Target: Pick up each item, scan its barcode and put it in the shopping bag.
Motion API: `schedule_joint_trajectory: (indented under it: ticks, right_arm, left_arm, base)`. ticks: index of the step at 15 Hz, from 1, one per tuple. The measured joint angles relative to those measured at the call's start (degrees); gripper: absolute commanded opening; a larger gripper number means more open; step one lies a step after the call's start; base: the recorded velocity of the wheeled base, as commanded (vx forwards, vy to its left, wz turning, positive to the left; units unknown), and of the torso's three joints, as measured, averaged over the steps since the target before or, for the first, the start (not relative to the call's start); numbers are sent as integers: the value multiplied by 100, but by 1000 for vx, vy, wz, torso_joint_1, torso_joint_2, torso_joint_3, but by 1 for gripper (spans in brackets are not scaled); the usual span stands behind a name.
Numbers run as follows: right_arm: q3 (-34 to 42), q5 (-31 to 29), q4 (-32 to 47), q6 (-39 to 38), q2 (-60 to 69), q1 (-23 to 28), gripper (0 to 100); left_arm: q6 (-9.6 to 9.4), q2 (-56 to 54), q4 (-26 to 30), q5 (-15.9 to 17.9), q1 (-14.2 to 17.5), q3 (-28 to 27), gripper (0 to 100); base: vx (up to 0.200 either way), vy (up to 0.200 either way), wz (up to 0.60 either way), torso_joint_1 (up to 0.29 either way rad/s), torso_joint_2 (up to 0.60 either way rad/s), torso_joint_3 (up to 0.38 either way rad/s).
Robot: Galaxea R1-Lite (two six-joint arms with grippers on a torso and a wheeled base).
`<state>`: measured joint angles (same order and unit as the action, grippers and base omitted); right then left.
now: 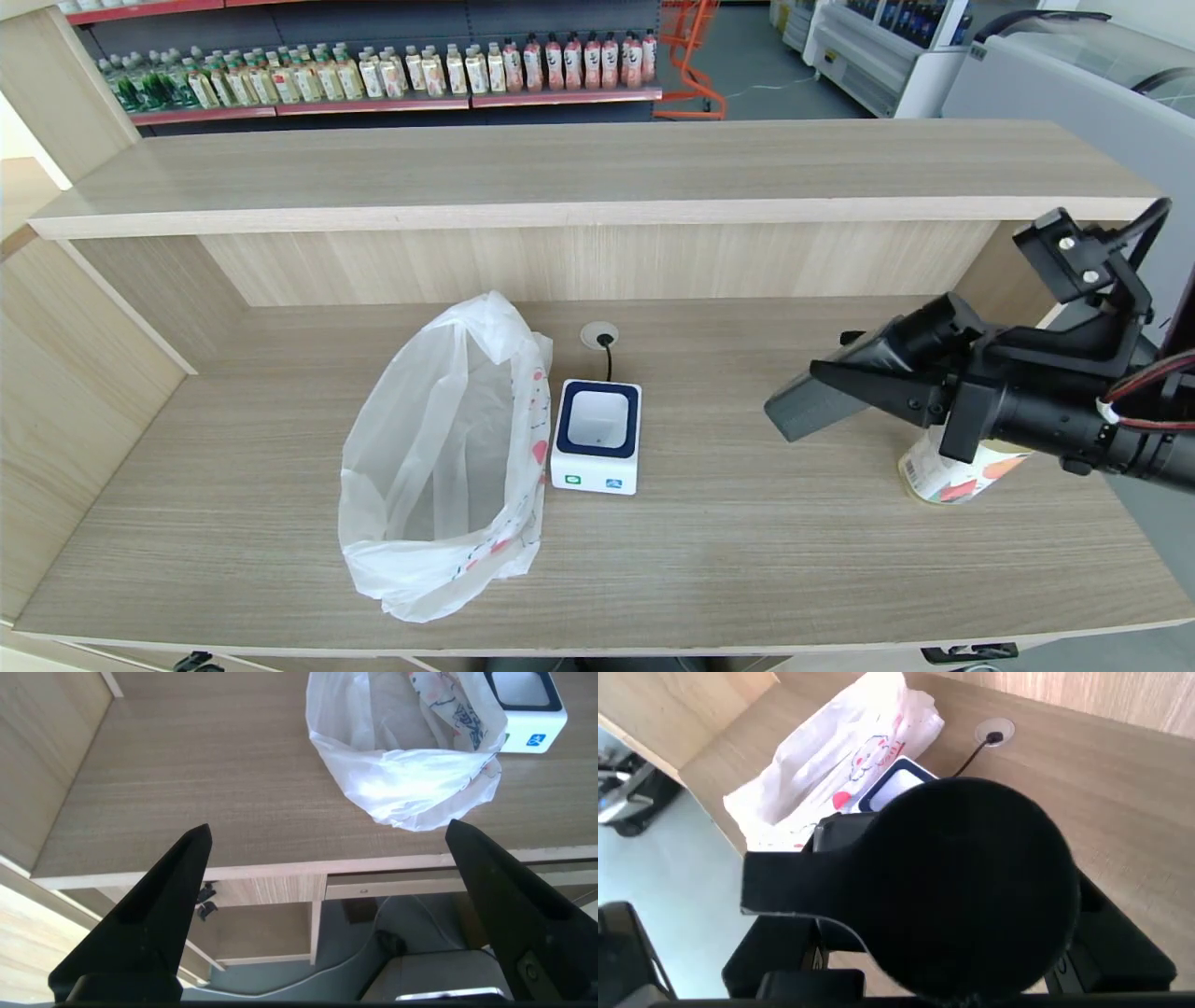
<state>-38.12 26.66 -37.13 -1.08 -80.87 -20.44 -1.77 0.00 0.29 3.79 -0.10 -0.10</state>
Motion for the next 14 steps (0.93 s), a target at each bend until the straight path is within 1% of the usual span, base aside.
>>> schedule_joint_trajectory:
  ticks: [1,2,4,5,7,11,14]
  right_arm:
    - [-18,-781,93,-863,44,-325,0]
    - [-63,-1204,317,-1336,45,-588,0]
    - [-208,-1349,1111,-2064,33,-797,0]
    - [-347,-1371,1387,-2270,-5,-835,0]
    - [-564,-1402,1640,-2380,-135,-847,0]
    - [-694,-1760,1673,-2395,-446,-858,0]
    - [-697,-1771,1669,-2391,-556,-869,0]
  left_arm:
    - [2,0,0,0,0,0,100]
    - [0,0,-2,0,0,0,100]
    - [0,0,0,0,0,0,100]
    - [-4,0,-2,0,0,0,100]
    - [0,0,0,0,0,0,100]
    - [-1,0,0,0,0,0,100]
    - [0,0,2,0,0,0,100]
  base:
    - [0,0,0,0,0,0]
    - [0,0,0,0,0,0]
    - [0,0,0,0,0,0]
    - [0,0,0,0,0,0]
    - [0,0,0,0,0,0]
    - [0,0,0,0,0,0]
    - [0,0,0,0,0,0]
